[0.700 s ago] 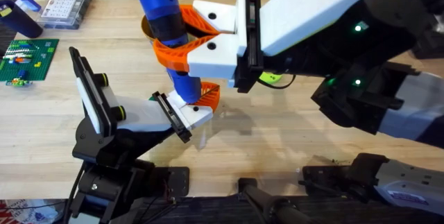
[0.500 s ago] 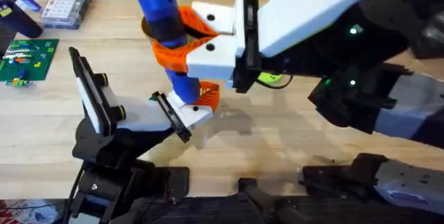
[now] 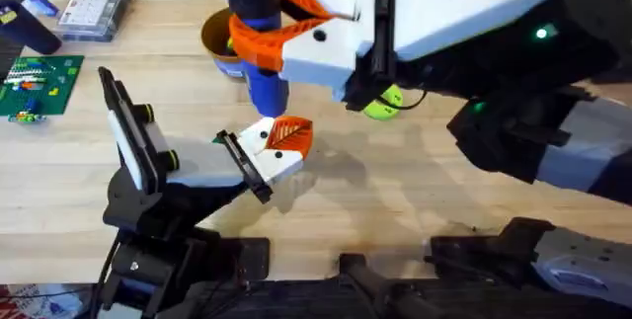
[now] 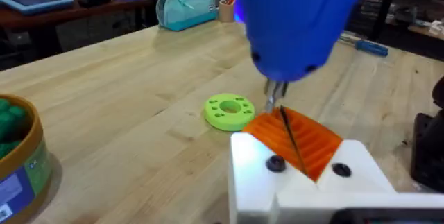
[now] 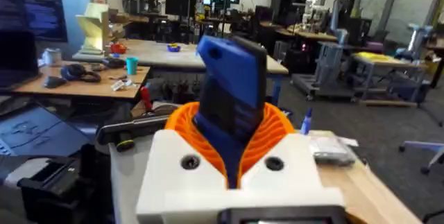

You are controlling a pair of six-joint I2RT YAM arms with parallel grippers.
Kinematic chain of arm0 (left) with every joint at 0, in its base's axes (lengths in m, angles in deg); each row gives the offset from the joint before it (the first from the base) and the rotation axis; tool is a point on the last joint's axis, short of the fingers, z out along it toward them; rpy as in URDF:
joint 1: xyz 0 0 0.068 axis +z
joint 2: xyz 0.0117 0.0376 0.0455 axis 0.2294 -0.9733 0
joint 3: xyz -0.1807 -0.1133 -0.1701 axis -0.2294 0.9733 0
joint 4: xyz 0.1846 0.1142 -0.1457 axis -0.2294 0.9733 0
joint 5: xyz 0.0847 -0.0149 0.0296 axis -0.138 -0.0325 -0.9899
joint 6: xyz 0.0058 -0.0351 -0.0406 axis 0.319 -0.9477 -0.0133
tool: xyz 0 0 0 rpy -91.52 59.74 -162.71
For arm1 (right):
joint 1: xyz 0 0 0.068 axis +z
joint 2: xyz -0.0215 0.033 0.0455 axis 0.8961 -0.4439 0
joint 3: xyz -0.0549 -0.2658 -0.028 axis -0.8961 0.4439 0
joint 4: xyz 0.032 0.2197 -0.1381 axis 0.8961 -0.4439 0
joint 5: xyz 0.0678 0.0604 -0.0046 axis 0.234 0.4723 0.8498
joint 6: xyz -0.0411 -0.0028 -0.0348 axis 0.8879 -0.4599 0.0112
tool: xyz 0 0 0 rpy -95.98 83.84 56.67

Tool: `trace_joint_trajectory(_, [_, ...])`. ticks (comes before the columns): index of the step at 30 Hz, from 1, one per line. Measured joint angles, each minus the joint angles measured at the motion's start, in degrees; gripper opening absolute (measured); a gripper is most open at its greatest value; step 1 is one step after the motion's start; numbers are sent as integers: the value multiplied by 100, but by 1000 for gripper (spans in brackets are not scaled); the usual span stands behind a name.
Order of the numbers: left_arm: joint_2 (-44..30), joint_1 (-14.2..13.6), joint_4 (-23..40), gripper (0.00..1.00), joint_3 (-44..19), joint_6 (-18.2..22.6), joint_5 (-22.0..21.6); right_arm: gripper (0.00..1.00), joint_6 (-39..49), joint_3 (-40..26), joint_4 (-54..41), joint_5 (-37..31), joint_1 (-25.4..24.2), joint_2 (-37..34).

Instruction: Pick up the gripper from the table and insert it into the empty holder that is missing its gripper. Then pick up a screw, insert it into the mounting hole, and use the screwdriver to tighten it. Finally, clean up the table by picking up the vegetable and placing it into the bucket.

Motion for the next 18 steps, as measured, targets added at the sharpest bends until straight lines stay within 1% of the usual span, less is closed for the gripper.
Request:
trace_joint_trajectory(1, [0, 0, 0, 18, 0, 0, 0, 43, 132, 0, 103, -107, -2, 2])
trace_joint_trajectory(4, [-2, 0, 0, 18, 0, 0, 0, 43, 64, -5, 37, -166, -19, 2])
trace_joint_trajectory(8, [-2, 2, 0, 18, 0, 0, -2, 43, -228, -159, -549, -156, -104, -10])
trace_joint_trajectory(14, [-2, 0, 0, 18, 0, 0, 0, 43, -412, -798, -510, 190, -376, -31])
trace_joint_trajectory(18, [-2, 2, 0, 18, 0, 0, 0, 43, -777, -1140, -449, 343, -587, -26])
